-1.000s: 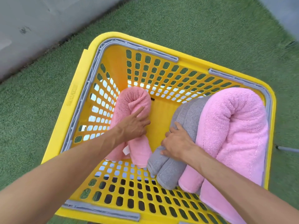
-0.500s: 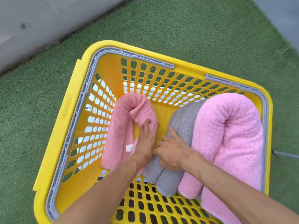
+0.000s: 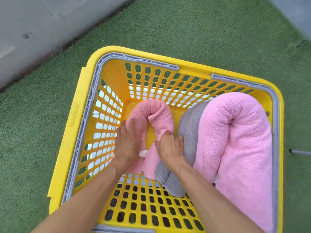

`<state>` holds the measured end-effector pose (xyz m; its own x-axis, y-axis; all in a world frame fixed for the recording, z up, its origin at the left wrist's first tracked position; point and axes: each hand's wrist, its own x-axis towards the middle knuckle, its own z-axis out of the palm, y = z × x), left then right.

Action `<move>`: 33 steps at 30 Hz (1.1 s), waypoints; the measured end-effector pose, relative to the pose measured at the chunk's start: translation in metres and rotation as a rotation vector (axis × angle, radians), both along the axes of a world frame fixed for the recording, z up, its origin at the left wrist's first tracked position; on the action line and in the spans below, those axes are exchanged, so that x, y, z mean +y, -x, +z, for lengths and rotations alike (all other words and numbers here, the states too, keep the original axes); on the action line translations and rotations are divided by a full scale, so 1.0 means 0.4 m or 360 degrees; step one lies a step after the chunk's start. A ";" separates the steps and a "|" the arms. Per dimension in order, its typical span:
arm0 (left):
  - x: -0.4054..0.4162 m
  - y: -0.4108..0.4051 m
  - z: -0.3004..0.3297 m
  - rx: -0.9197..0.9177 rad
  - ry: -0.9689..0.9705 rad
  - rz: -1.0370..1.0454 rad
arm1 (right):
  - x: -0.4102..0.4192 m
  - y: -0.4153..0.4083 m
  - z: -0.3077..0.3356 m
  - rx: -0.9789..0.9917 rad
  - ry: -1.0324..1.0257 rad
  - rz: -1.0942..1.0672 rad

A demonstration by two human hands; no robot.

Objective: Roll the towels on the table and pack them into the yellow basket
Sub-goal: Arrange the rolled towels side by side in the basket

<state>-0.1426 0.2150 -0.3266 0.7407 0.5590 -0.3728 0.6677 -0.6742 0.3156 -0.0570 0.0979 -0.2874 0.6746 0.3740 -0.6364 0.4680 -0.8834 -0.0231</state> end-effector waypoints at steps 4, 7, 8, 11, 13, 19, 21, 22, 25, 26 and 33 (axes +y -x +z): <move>0.020 0.023 -0.026 0.0362 0.0238 0.0177 | 0.026 0.041 -0.077 -0.0014 0.0052 -0.0406; 0.027 0.016 -0.028 0.0422 0.0093 0.0179 | 0.009 0.041 -0.119 -0.0149 0.0063 -0.0398; 0.029 0.012 -0.028 0.0458 0.0036 0.0165 | -0.003 0.038 -0.133 -0.0215 0.0023 -0.0388; 0.030 0.019 -0.022 0.0642 -0.0047 0.0029 | -0.044 0.032 -0.142 -0.0322 -0.0067 -0.0310; 0.032 0.028 -0.029 0.0649 -0.0074 -0.0001 | -0.051 0.039 -0.142 -0.0437 -0.0090 -0.0211; 0.031 0.026 -0.008 0.0606 -0.0016 0.0042 | -0.021 0.061 -0.116 -0.0366 -0.0132 -0.0141; 0.026 0.017 0.023 0.0644 -0.0030 0.0043 | -0.033 0.063 -0.065 -0.0243 -0.0325 -0.0122; 0.023 0.015 0.045 0.0643 -0.0035 0.0038 | -0.043 0.066 -0.023 -0.0112 -0.0451 -0.0114; -0.013 0.022 0.131 0.0453 0.0117 -0.0009 | -0.091 0.082 0.143 -0.0129 -0.0902 -0.0213; -0.038 0.023 0.164 0.0310 0.0224 0.0005 | -0.115 0.084 0.197 -0.0318 -0.0978 -0.0251; -0.332 -0.055 0.321 -0.0313 0.0813 0.0039 | -0.330 0.037 0.367 -0.0997 -0.0494 -0.0762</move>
